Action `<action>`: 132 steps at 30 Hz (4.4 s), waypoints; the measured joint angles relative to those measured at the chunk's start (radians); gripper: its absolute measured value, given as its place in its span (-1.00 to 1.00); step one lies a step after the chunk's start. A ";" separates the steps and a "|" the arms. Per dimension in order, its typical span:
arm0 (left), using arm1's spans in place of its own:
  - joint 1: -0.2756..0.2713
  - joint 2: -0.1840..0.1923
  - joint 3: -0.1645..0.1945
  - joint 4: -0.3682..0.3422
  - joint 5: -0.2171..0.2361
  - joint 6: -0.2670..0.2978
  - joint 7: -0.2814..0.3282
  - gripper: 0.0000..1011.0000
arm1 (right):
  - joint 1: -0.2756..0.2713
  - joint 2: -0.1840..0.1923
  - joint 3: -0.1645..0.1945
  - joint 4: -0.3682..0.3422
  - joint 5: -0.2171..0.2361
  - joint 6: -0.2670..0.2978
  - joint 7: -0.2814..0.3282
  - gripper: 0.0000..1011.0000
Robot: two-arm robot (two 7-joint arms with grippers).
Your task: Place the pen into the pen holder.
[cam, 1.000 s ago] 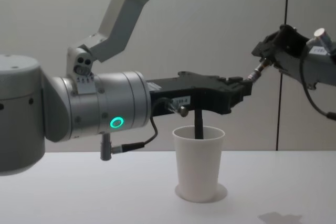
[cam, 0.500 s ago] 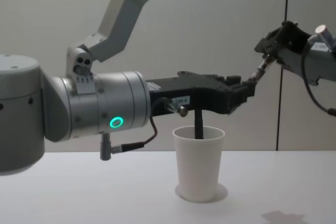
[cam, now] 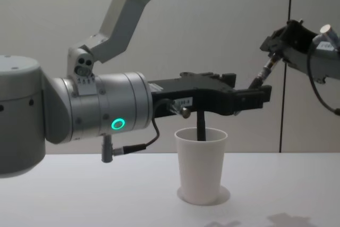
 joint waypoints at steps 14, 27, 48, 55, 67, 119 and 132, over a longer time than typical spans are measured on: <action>0.000 0.000 0.000 0.000 0.000 0.000 0.000 0.98 | 0.013 0.035 0.003 0.007 -0.098 -0.025 0.053 -0.74; 0.000 0.000 0.000 0.000 0.000 0.000 0.000 0.98 | 0.049 0.083 0.019 0.053 -0.199 -0.056 0.174 -0.74; 0.000 0.000 0.000 0.000 0.000 0.000 0.000 0.98 | 0.143 0.134 0.045 0.200 -0.281 -0.146 0.431 -0.74; 0.000 0.000 0.000 0.000 0.000 0.000 0.000 0.98 | 0.176 0.146 0.050 0.257 -0.301 -0.175 0.518 -0.74; 0.000 0.000 0.000 0.000 0.000 0.000 0.000 0.98 | 0.233 0.160 0.060 0.362 -0.310 -0.232 0.658 -0.74; 0.000 0.000 0.000 0.000 0.000 0.000 0.000 0.98 | 0.495 0.088 0.001 0.863 -0.259 -0.443 1.030 -0.74; 0.000 0.000 0.000 0.000 0.000 0.000 0.000 0.98 | 0.544 0.066 -0.019 0.957 -0.249 -0.477 1.071 -0.74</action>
